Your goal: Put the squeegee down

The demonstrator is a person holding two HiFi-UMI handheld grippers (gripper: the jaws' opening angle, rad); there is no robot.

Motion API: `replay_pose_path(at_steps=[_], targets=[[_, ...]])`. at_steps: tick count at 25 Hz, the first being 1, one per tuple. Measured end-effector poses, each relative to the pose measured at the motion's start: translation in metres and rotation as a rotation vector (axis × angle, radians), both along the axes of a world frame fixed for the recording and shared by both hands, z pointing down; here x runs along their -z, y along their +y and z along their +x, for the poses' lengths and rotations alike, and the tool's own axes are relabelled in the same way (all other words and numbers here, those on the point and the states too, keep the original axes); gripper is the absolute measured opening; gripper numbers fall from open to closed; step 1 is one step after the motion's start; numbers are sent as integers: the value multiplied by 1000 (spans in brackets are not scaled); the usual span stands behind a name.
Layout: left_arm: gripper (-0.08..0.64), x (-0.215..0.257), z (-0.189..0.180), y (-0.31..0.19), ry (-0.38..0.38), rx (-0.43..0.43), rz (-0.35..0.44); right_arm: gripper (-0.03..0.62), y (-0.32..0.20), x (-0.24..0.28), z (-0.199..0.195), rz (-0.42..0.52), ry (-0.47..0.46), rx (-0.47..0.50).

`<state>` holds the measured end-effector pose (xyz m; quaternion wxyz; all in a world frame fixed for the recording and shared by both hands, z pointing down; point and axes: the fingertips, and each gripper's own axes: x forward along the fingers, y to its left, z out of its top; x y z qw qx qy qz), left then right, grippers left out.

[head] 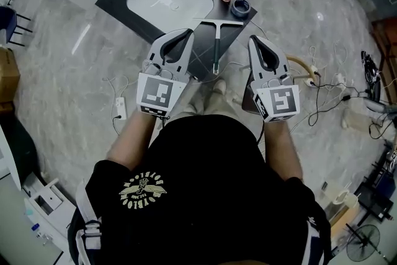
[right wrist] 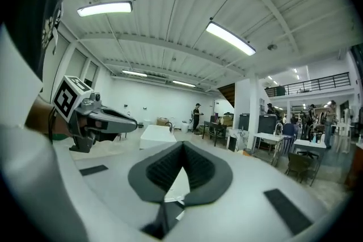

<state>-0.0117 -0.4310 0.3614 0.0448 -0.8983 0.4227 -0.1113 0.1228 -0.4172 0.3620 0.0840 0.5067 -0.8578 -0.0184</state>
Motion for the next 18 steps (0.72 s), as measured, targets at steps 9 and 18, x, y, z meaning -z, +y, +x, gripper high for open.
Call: replay_pose_path(at_steps=[9,18], targets=[[23,1,7,1,8,-10,-3,28,4,-5,-4,-65,-18,28],[23,-2,28,-3,12,-52,-2,28,2,-14,-1,-106,-15,24]])
